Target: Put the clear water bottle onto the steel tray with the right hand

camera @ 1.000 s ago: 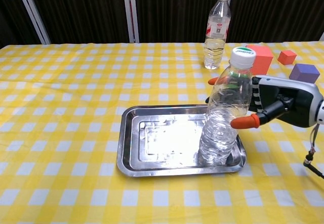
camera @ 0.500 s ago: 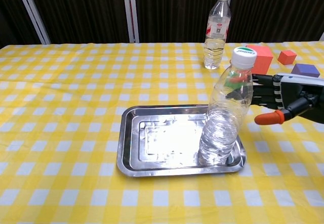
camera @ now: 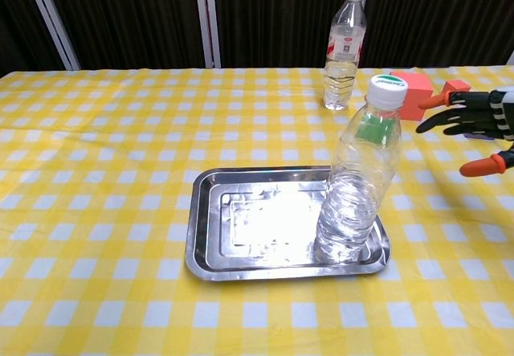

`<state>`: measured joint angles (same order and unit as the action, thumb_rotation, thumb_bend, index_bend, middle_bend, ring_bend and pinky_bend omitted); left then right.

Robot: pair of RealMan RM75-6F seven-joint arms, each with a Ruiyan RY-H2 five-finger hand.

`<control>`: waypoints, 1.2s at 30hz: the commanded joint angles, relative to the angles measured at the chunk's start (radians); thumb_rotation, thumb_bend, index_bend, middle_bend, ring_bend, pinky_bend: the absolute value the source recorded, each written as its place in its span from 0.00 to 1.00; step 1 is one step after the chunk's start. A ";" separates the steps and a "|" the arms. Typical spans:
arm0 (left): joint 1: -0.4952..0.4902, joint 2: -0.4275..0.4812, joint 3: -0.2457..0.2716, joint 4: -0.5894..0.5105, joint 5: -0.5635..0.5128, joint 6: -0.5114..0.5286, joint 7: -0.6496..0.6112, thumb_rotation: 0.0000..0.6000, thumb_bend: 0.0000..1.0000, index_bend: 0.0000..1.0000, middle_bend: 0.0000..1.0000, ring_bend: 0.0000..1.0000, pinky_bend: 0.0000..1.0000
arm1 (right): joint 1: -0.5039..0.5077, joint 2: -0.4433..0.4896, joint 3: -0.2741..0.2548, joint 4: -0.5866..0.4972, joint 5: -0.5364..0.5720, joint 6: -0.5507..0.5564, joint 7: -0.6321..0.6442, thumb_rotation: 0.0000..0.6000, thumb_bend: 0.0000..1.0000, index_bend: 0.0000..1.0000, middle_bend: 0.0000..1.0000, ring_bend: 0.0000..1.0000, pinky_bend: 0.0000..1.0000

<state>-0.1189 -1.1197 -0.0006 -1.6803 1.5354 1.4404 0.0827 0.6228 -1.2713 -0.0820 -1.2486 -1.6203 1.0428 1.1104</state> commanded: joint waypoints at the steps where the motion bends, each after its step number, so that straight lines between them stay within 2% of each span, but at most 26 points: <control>1: 0.000 0.006 0.000 0.004 -0.002 -0.003 -0.015 1.00 0.18 0.19 0.01 0.00 0.00 | -0.109 0.086 0.082 -0.145 0.127 0.178 -0.815 1.00 0.20 0.11 0.20 0.04 0.00; 2: -0.001 0.007 0.000 0.005 -0.001 -0.003 -0.019 1.00 0.18 0.19 0.01 0.00 0.00 | -0.131 0.091 0.089 -0.182 0.140 0.217 -0.934 1.00 0.20 0.11 0.20 0.04 0.00; 4: -0.001 0.008 0.002 0.005 0.002 -0.005 -0.022 1.00 0.18 0.19 0.01 0.00 0.00 | -0.159 0.106 0.092 -0.246 0.154 0.259 -1.072 1.00 0.20 0.11 0.20 0.04 0.00; 9: -0.003 0.009 0.004 0.007 0.003 -0.012 -0.027 1.00 0.18 0.19 0.01 0.00 0.00 | -0.256 0.157 0.062 -0.394 0.133 0.381 -1.224 1.00 0.20 0.11 0.20 0.04 0.00; 13: -0.006 0.007 0.007 0.009 0.007 -0.016 -0.025 1.00 0.18 0.19 0.01 0.00 0.00 | -0.349 0.165 0.025 -0.400 0.064 0.511 -1.234 1.00 0.20 0.12 0.20 0.04 0.00; 20: -0.005 0.005 0.009 0.010 0.014 -0.013 -0.025 1.00 0.18 0.19 0.01 0.00 0.00 | -0.428 0.160 0.007 -0.336 0.030 0.574 -1.191 1.00 0.20 0.12 0.20 0.04 0.00; 25: -0.004 0.004 0.007 0.016 0.011 -0.009 -0.034 1.00 0.18 0.19 0.01 0.00 0.00 | -0.445 0.135 0.014 -0.264 0.042 0.553 -1.128 1.00 0.20 0.14 0.20 0.04 0.00; 36: 0.007 0.015 -0.004 0.029 0.001 0.018 -0.056 1.00 0.18 0.19 0.01 0.00 0.00 | -0.449 0.126 0.047 -0.235 0.053 0.524 -1.132 1.00 0.20 0.14 0.20 0.04 0.00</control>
<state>-0.1127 -1.1060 -0.0042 -1.6524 1.5362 1.4568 0.0282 0.1746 -1.1449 -0.0357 -1.4838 -1.5678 1.5673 -0.0222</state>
